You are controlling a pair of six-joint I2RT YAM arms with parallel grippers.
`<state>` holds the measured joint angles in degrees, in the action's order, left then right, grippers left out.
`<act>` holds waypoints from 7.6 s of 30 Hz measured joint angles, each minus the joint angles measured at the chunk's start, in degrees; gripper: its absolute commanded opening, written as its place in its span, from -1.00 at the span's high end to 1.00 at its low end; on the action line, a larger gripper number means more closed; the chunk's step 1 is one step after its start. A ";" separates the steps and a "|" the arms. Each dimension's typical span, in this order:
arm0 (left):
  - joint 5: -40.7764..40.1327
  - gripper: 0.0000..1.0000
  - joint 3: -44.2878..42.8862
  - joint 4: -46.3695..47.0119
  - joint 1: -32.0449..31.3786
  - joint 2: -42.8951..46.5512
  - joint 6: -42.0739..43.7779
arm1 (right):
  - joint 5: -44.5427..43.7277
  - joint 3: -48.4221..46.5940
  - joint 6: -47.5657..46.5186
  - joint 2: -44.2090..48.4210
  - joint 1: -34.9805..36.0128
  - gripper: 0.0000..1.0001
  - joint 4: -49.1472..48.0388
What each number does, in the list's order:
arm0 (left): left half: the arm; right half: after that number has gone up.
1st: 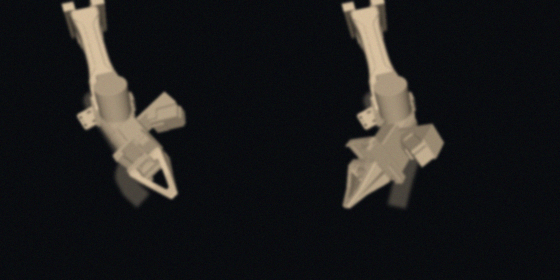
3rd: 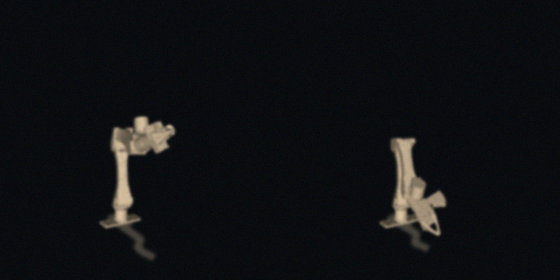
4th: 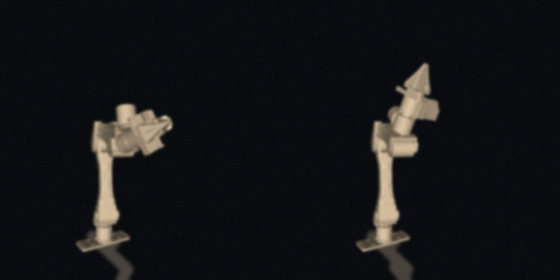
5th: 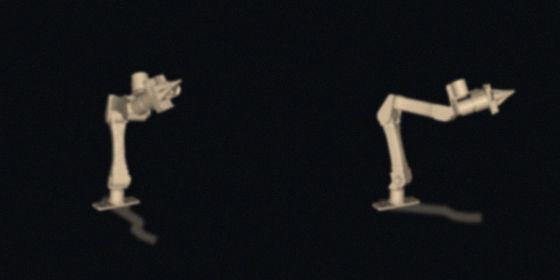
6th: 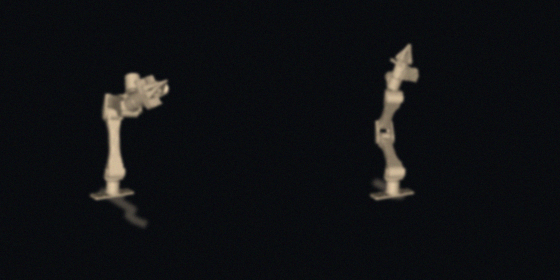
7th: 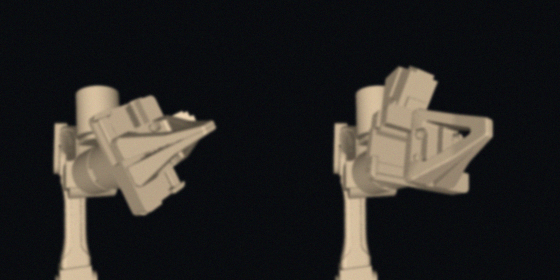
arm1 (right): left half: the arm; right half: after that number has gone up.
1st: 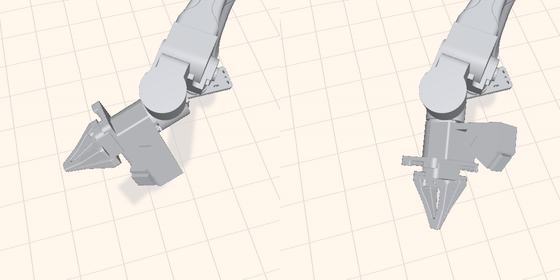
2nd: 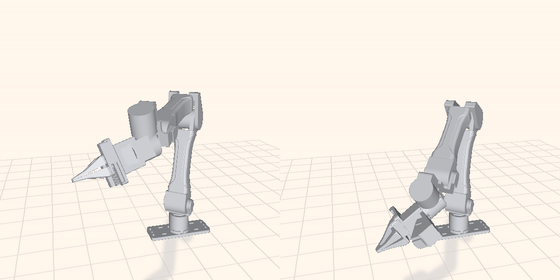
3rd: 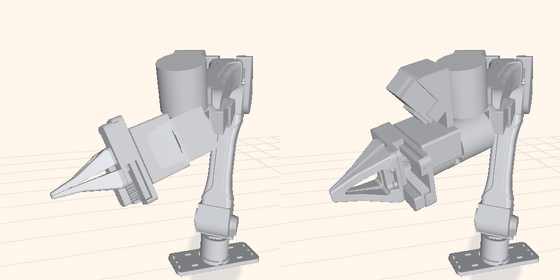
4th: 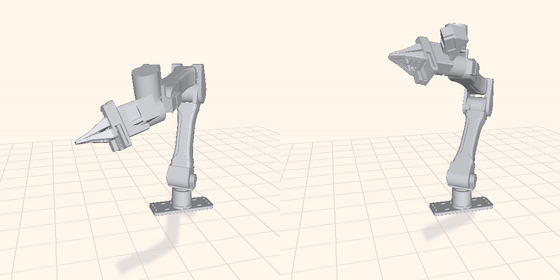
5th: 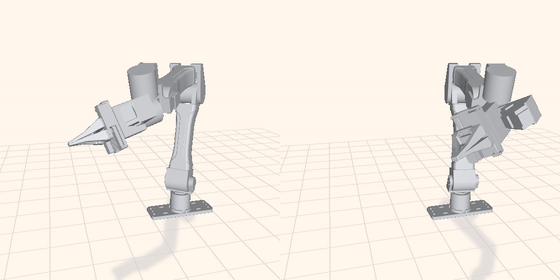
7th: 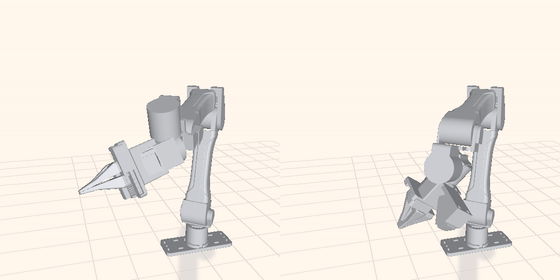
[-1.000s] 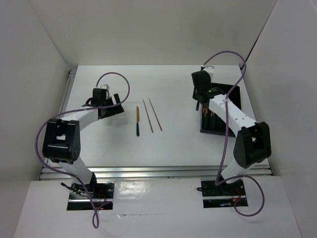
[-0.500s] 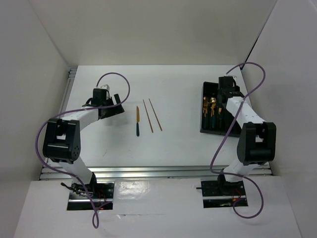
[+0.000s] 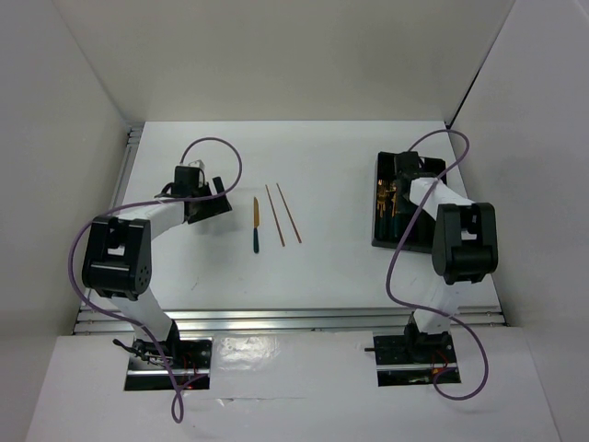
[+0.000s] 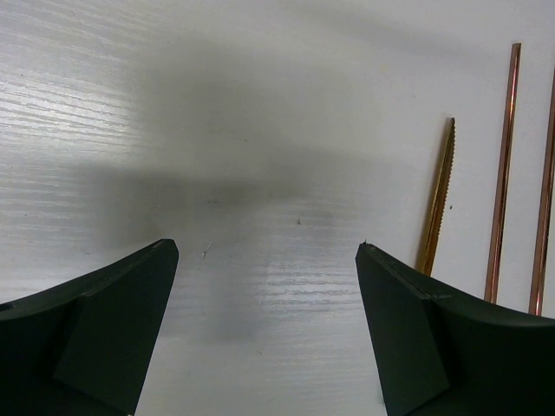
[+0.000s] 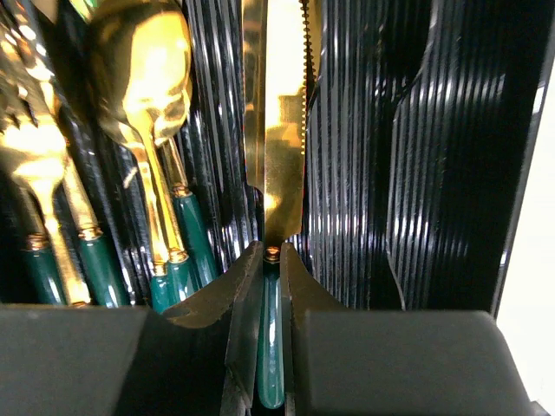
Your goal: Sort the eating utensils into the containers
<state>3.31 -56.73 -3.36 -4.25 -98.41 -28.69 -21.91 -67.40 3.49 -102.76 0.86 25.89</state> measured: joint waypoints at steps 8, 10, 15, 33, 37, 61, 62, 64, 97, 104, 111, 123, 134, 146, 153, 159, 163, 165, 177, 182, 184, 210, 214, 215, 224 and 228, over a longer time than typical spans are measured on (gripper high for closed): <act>0.02 -0.98 -0.13 -0.07 0.00 -0.57 0.00 | -0.28 -0.22 0.11 -1.05 0.00 0.34 1.20; 0.04 -0.98 -0.39 -0.04 0.00 -0.87 0.00 | -0.15 -0.44 0.31 -1.03 0.00 0.24 1.33; 0.04 -0.98 -0.76 -0.04 0.00 -0.98 0.00 | 2.38 -1.66 0.52 -0.87 0.00 0.16 1.86; -0.94 -0.98 -0.79 -0.09 0.00 -0.98 -0.33 | 12.31 -13.31 18.73 4.37 33.92 -0.04 -2.10; -3.32 -0.98 -0.74 -0.52 0.50 -0.81 -1.86 | 9.81 -18.75 22.60 -4.09 42.53 -0.04 -0.94; -10.75 -0.98 3.67 -2.78 6.69 6.67 -9.18 | 6.10 -27.47 28.44 -20.72 53.00 0.09 1.05; -10.71 -0.98 3.93 -2.69 6.73 6.97 -9.18 | 6.21 -27.47 28.44 -21.16 53.00 0.11 1.07; -10.47 -0.98 4.31 -2.51 6.75 7.54 -9.18 | 6.32 -27.50 28.44 -21.64 53.00 0.14 1.14; -8.39 -0.98 4.79 -1.53 6.75 8.26 -8.96 | -0.09 -22.67 23.89 -15.52 48.02 1.00 4.13; -7.61 -0.98 4.90 -1.25 6.75 8.26 -8.96 | 0.42 -12.13 17.94 6.67 32.09 0.99 -1.07; -6.82 -0.98 4.90 -0.96 6.75 8.26 -8.96 | -1.64 -6.12 10.75 8.85 17.77 0.99 -1.11; -5.35 -0.98 4.90 -0.55 6.75 8.20 -8.81 | 4.17 1.31 2.71 10.43 3.69 0.86 0.81; -3.19 -0.98 4.90 0.57 6.75 6.64 -8.81 | 1.33 1.38 1.38 10.25 2.62 0.83 2.38; -2.47 -0.98 4.90 0.81 6.75 6.16 -8.81 | 1.22 1.46 1.29 6.71 0.26 0.78 2.47; -2.29 -0.98 4.90 0.83 6.75 5.95 -8.83 | 1.73 2.97 1.29 4.50 0.26 0.76 2.51; -2.12 -0.98 4.90 0.83 6.75 5.90 -8.83 | 1.84 2.95 1.64 2.95 0.26 0.39 2.51; -2.05 -0.98 4.90 0.83 6.75 5.90 -8.81 | 2.51 2.95 1.99 2.29 0.24 0.18 2.47; -1.99 -0.98 4.90 0.85 6.75 5.90 -8.81 | 3.56 2.95 2.23 3.26 0.15 0.06 2.51; -1.77 -0.98 4.90 0.83 6.75 5.90 -8.72 | 17.62 -0.85 4.48 19.58 10.54 -0.04 -2.36; -1.51 -0.98 4.90 0.96 6.75 5.90 -8.59 | 20.76 -4.07 5.86 16.11 25.46 0.08 -7.48; -1.49 -0.98 4.90 1.07 6.75 5.90 -8.46 | 20.85 -5.27 6.36 12.83 29.40 0.08 -8.85; -1.49 -0.98 4.90 1.27 6.75 5.73 -7.43 | 10.10 -14.67 6.62 -11.65 41.64 0.05 -9.60; -1.49 -0.98 4.90 1.29 6.75 5.60 -7.45 | 10.16 -14.69 6.10 -12.55 40.37 0.05 -9.60; -1.49 -0.98 4.90 1.27 6.75 5.60 -7.45 | 10.29 -14.69 6.05 -12.79 40.11 0.05 -9.60; -1.49 -0.98 4.90 1.25 6.75 5.60 -7.45 | 11.04 -15.23 6.01 -15.89 39.01 0.14 -9.46; -1.49 -0.98 4.90 1.27 6.75 5.60 -7.45 | 11.93 -15.72 6.03 -16.96 38.71 0.16 -9.57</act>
<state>1.83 -51.83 -2.09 2.50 -92.82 -36.14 -9.98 -83.11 9.52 -119.72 39.57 16.32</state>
